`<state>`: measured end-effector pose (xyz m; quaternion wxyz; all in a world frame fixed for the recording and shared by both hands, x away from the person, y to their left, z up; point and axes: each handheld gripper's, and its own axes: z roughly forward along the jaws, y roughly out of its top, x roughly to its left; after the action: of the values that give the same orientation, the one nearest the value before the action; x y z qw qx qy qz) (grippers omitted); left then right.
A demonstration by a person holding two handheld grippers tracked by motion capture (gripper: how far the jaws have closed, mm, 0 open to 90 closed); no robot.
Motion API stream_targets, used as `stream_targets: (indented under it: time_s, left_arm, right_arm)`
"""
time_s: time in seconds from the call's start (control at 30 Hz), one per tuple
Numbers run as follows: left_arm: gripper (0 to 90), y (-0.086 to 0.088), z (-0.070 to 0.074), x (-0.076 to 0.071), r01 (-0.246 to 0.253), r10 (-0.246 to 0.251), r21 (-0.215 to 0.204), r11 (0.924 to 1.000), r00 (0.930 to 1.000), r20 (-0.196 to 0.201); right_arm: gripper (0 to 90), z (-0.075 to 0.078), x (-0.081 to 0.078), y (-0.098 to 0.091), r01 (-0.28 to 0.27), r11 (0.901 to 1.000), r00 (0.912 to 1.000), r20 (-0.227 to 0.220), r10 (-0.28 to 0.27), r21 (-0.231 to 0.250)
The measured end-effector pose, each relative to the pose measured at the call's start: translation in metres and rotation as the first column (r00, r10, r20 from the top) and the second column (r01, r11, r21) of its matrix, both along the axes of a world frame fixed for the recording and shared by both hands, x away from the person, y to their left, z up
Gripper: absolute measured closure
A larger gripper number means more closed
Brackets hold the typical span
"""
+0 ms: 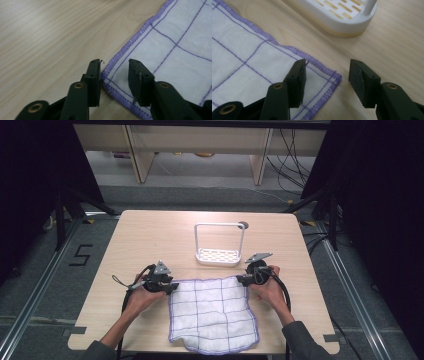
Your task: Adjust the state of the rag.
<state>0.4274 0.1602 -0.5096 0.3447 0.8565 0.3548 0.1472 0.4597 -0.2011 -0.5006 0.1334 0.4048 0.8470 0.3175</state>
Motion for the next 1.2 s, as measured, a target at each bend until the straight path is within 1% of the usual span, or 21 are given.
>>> stream_targets:
  time_s: [0.07,0.13,0.17,0.2,0.27,0.3,0.33,0.4,0.47,0.5,0.63,0.73,0.77,0.8,0.83,0.93,1.0,1.03,1.07,1.1,1.2]
  left_arm:
    - [68.9,0.000,0.000,0.000,0.010,-0.010,0.002,0.9999,0.9999,0.004]
    - [75.5,0.000,-0.001,0.000,0.011,-0.011,-0.003,0.9999,0.9999,0.003]
    - [78.2,-0.001,-0.001,0.000,0.029,-0.029,-0.008,0.9996,0.9996,0.001]
    - [79.9,-0.001,-0.001,0.000,0.029,-0.029,-0.008,0.9996,0.9996,0.001]
    - [82.1,-0.001,-0.001,0.000,0.035,-0.035,-0.007,0.9994,0.9994,0.004]
    - [83.3,-0.001,-0.001,0.000,0.035,-0.035,-0.007,0.9994,0.9994,0.004]
    - [84.5,0.000,-0.001,0.000,0.035,-0.035,-0.007,0.9994,0.9994,0.005]
    - [85.1,0.001,0.000,0.001,0.031,-0.031,-0.001,0.9995,0.9993,0.019]
    - [85.2,0.002,0.001,0.002,0.025,-0.024,-0.003,0.9997,0.9995,0.022]
    - [85.3,0.003,0.003,0.003,0.022,-0.022,-0.007,0.9997,0.9994,0.027]
    - [85.4,0.005,0.012,0.005,0.024,-0.023,-0.015,0.9996,0.9984,0.051]
    - [85.5,0.004,0.019,0.007,0.026,-0.024,-0.027,0.9993,0.9975,0.067]
    - [85.5,0.003,0.021,0.008,0.029,-0.027,-0.031,0.9991,0.9968,0.075]
    - [85.5,0.003,0.026,0.010,0.027,-0.024,-0.031,0.9991,0.9957,0.090]
    - [85.4,0.002,0.030,0.011,0.023,-0.019,-0.042,0.9989,0.9950,0.098]
    - [85.4,0.001,0.039,0.016,0.026,-0.020,-0.052,0.9983,0.9926,0.120]
    - [85.4,-0.001,0.051,0.018,0.020,-0.008,-0.085,0.9962,0.9894,0.145]
    - [85.5,0.000,0.066,0.015,0.032,-0.014,-0.104,0.9941,0.9851,0.171]
    - [85.5,0.000,0.066,0.015,0.032,-0.014,-0.104,0.9941,0.9851,0.171]
    - [85.5,0.002,0.077,0.015,0.044,-0.024,-0.098,0.9942,0.9794,0.201]
    - [85.5,0.005,0.079,0.018,0.027,-0.010,-0.086,0.9959,0.9817,0.190]
  right_arm:
    - [49.7,-0.001,0.001,-0.001,-0.003,0.9999,0.9999,-0.015,0.003,-0.014]
    - [51.9,-0.003,0.002,-0.002,-0.004,0.9999,1.0000,-0.004,0.004,0.010]
    - [58.5,-0.004,0.002,-0.003,-0.016,0.9997,0.9999,0.004,0.016,0.017]
    - [58.5,-0.004,0.002,-0.003,-0.016,0.9997,0.9999,0.004,0.016,0.017]
    - [70.7,-0.006,0.000,-0.002,-0.012,0.9993,0.9998,0.018,0.011,0.036]
    - [70.7,-0.006,0.000,-0.002,-0.012,0.9993,0.9998,0.018,0.011,0.036]
    - [82.2,-0.006,-0.001,-0.002,-0.037,0.9980,0.9993,0.004,0.037,0.051]
    - [85.9,-0.006,-0.002,-0.001,-0.040,0.9976,0.9992,0.002,0.040,0.056]
    - [86.4,-0.006,-0.003,0.000,-0.038,0.9978,0.9991,0.023,0.037,0.055]
    - [86.9,0.000,-0.004,-0.001,-0.034,0.9950,0.9990,0.031,0.031,0.094]
    - [87.1,0.015,-0.008,-0.006,-0.056,0.9933,0.9957,0.079,0.049,0.101]
    - [87.1,0.028,-0.014,-0.011,-0.071,0.9934,0.9958,0.064,0.065,0.090]
    - [87.1,0.029,-0.015,-0.011,-0.064,0.9926,0.9951,0.081,0.056,0.103]
    - [87.1,0.035,-0.015,-0.013,-0.080,0.9925,0.9947,0.072,0.073,0.092]
    - [87.1,0.037,-0.015,-0.013,-0.080,0.9914,0.9921,0.105,0.070,0.103]
    - [87.1,0.043,-0.014,-0.015,-0.088,0.9922,0.9929,0.088,0.080,0.088]
    - [87.1,0.050,-0.011,-0.015,-0.080,0.9930,0.9929,0.095,0.072,0.086]
    - [87.3,0.058,-0.011,-0.015,-0.086,0.9916,0.9915,0.107,0.075,0.097]
    - [87.3,0.063,-0.012,-0.015,-0.086,0.9904,0.9901,0.120,0.072,0.109]
    - [87.3,0.068,-0.013,-0.015,-0.089,0.9898,0.9882,0.134,0.074,0.111]
    - [87.4,0.075,-0.013,-0.016,-0.096,0.9905,0.9837,0.161,0.080,0.098]
